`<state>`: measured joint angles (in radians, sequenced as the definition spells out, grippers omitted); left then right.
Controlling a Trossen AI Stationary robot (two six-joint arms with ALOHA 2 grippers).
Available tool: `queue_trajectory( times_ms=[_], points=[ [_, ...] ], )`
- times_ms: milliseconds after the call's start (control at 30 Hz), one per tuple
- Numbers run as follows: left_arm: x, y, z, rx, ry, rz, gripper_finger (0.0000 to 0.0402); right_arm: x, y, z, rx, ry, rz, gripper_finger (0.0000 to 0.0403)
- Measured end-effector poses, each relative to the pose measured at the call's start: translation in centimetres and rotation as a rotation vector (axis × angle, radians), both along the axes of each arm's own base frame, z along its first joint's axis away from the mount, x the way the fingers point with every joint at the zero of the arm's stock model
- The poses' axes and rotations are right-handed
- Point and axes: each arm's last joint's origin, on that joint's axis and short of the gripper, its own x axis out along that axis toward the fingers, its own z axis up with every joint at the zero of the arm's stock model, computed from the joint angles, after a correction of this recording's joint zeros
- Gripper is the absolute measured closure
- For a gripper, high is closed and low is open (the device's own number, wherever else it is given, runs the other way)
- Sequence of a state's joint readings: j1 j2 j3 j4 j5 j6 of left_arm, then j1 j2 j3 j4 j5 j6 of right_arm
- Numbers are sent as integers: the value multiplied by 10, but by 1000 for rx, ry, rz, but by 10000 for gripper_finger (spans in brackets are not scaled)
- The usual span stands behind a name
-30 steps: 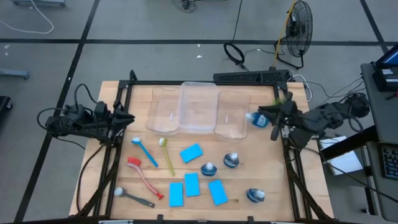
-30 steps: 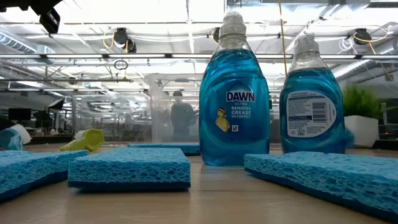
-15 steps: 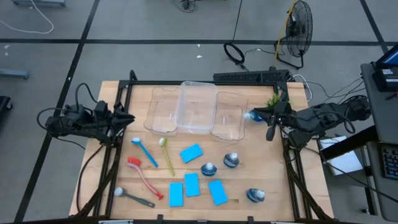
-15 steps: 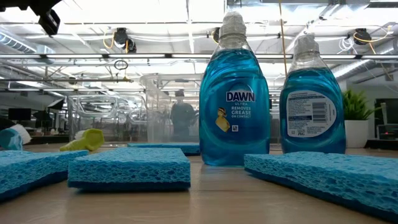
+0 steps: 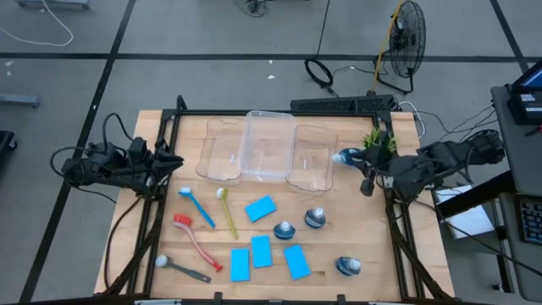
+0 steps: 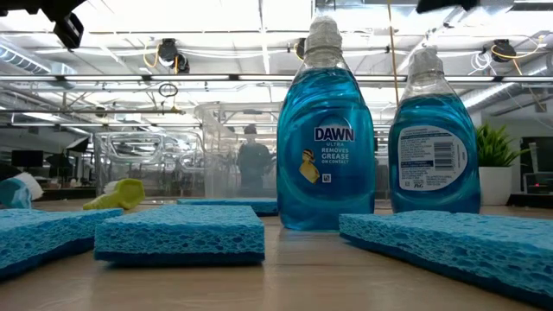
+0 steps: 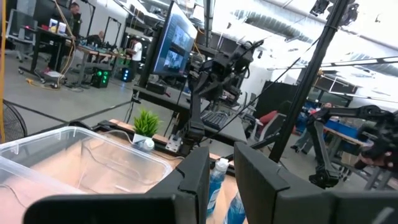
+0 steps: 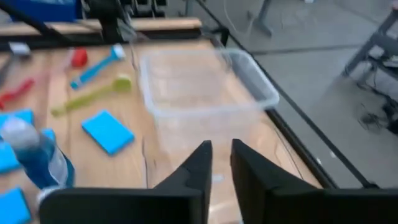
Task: Pick & Place Kitchen Sink Supplies
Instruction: Put the blue dish soap into the right transparent bin
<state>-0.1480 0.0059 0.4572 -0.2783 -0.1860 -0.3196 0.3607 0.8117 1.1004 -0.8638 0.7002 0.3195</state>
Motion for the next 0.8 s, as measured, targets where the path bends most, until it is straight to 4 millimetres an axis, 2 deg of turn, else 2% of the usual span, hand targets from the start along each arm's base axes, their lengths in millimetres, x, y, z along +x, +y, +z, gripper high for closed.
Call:
queue_trajectory(
  times_ms=[367, 633, 800],
  points=[
    [0, 0, 0, 2, 1, 4, 325, 17, 6, -27, -40, 266, -27, 197],
    [0, 1, 0, -6, 2, 47, 325, 17, 1, -44, -19, 438, -163, 150],
    [0, 2, 0, 4, 3, 54, 325, 15, 2, -51, 21, 500, -169, 136]
  ],
)
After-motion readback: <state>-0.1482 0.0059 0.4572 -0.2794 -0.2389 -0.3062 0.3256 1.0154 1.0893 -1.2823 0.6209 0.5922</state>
